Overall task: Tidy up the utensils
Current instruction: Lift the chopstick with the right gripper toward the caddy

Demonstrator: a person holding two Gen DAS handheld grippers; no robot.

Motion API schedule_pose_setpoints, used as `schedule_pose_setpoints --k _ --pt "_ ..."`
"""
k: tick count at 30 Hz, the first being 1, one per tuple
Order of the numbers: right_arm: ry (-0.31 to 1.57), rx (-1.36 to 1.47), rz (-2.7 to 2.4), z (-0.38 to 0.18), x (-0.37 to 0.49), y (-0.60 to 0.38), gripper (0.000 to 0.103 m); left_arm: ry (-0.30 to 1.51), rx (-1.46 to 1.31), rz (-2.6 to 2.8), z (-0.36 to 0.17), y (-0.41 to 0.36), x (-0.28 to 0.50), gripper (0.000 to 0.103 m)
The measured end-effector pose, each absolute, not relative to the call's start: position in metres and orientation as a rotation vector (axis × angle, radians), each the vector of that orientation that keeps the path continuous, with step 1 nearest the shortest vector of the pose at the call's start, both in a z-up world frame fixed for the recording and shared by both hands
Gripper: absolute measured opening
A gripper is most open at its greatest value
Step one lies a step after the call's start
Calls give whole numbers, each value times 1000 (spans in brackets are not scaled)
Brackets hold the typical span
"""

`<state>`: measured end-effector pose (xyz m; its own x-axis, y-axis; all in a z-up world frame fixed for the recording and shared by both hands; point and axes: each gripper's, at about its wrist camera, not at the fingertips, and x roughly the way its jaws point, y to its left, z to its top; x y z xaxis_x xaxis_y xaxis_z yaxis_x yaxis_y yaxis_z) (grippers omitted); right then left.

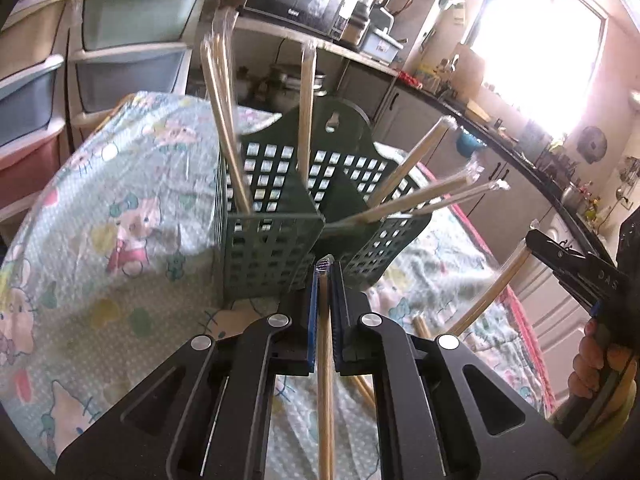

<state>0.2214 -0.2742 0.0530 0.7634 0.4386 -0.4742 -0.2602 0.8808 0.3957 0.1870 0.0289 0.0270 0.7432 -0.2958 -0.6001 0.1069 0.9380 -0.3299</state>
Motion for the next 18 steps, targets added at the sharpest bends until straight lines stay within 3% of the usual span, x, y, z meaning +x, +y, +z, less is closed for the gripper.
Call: schedule_pose_setpoints --k 18 --pt "488 244 474 95 187 -254 5 554 -227 -266 91 23 182 3"
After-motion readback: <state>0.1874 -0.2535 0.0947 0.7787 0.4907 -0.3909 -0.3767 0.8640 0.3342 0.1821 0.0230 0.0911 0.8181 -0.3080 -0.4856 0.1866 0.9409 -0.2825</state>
